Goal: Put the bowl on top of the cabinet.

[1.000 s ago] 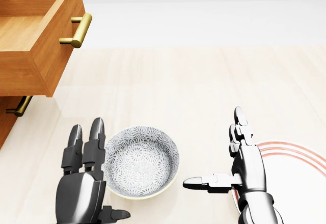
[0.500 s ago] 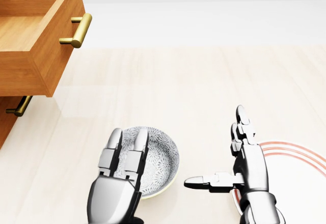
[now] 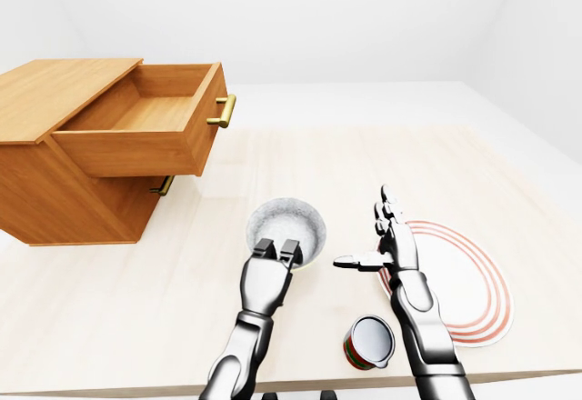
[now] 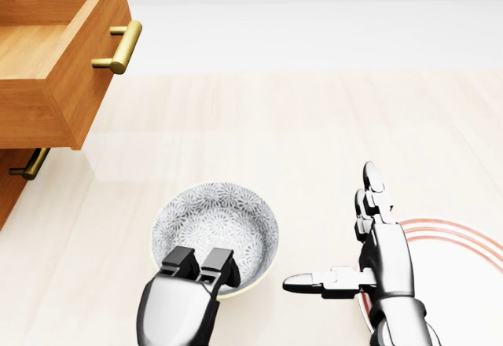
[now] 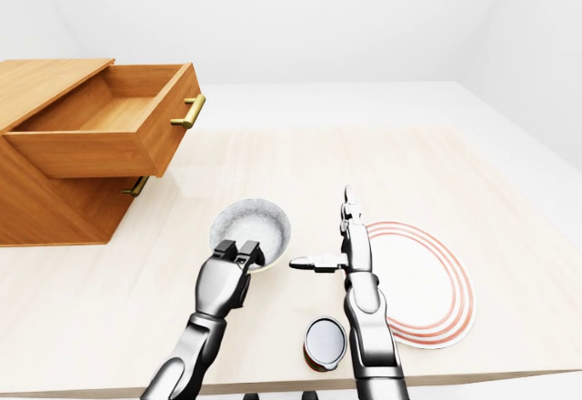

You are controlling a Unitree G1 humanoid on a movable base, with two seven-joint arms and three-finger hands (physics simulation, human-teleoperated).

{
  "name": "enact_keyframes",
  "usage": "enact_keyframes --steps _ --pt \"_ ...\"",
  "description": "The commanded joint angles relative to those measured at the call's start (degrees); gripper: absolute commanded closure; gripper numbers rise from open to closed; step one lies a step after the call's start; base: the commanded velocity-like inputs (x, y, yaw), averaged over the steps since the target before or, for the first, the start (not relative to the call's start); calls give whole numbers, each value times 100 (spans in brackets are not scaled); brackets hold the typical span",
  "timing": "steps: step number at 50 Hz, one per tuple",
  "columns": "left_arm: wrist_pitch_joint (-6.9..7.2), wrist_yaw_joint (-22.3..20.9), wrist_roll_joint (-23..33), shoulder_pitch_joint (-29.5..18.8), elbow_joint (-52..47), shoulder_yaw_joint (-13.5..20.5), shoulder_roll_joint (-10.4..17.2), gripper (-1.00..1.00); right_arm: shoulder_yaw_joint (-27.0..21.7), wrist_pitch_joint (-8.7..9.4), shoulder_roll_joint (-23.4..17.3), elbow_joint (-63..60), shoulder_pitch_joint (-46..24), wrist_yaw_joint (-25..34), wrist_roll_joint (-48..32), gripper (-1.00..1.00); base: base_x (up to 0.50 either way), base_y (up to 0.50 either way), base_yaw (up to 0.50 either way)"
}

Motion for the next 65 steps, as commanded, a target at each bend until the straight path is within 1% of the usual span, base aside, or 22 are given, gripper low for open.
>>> enact_keyframes --steps 1,13,14,17,18,21,22,25,26,30,33,34,36,43,52,55,56,57,60,62,63,65 --pt "-2 0 -41 24 -109 59 12 97 25 5 13 -23 10 -4 -16 -100 0 0 0" --pt "-2 0 -164 8 -242 130 7 96 41 -34 19 58 -19 -8 -25 -100 0 0 0" --pt "-2 0 -481 25 -701 258 -26 96 53 -36 20 73 -22 -5 -34 -100 0 0 0" --pt "-2 -366 -917 138 -1572 364 -72 96 68 -43 25 73 -17 0 -40 -100 0 0 0" --pt "-2 -819 -1155 202 -2113 396 -112 96 66 -23 26 43 -11 -8 -41 -100 0 0 0" --pt "-2 -1032 -1253 219 -2379 394 -113 96 74 -42 29 72 -17 -13 -53 -100 0 0 0" --pt "-2 -1374 -1408 235 -2773 428 -133 96 79 -67 31 121 -32 -14 -59 -100 0 0 0" --pt "-2 -1451 -1458 232 -2903 430 -130 96 79 -71 30 128 -36 -13 -58 -100 0 0 0" --pt "-2 -2014 -1729 191 -3584 489 -202 97 74 -94 29 177 -52 -15 -56 -100 0 0 0" --pt "-2 -2602 -1951 44 -4242 517 -269 96 92 -108 36 193 -48 -20 -67 -100 0 0 0" --pt "-2 -2653 -2003 19 -4340 516 -276 96 91 -110 34 203 -53 -21 -66 -100 0 0 0" --pt "-2 -3076 -2075 -72 -4835 499 -355 96 105 -155 41 275 -66 -23 -80 -100 0 0 0" --pt "-2 -3361 -2120 -164 -5174 474 -397 97 103 -157 39 284 -68 -22 -76 -100 0 0 0" --pt "-2 -3705 -2149 -397 -5505 508 -443 96 104 -128 39 238 -50 -21 -72 -100 0 0 0" --pt "-2 -4639 -2232 -1268 -6172 779 -627 97 116 -126 42 244 -52 -15 -79 -100 0 0 0" --pt "215 -4909 -2245 -1594 -6345 869 -683 97 120 -126 46 241 -49 -20 -84 -100 0 0 0" --pt "447 -5148 -2224 -1867 -6488 941 -720 97 132 -124 51 232 -42 -22 -92 -100 0 0 0" --pt "469 -5157 -2224 -1887 -6497 941 -714 97 133 -124 51 232 -42 -23 -92 -100 0 0 0" --pt "821 -5466 -2193 -2286 -6658 1052 -715 97 138 -149 53 255 -39 -21 -95 -100 0 0 0" --pt "837 -5468 -2193 -2298 -6660 1051 -707 97 138 -149 53 255 -39 -21 -95 -100 0 0 0" --pt "998 -5731 -2186 -2745 -6731 1234 -688 97 153 -138 58 229 -26 -19 -104 -100 0 0 0" --pt "998 -5843 -2247 -3128 -6715 1407 -568 97 139 -162 53 262 -35 -16 -94 -100 0 0 0"
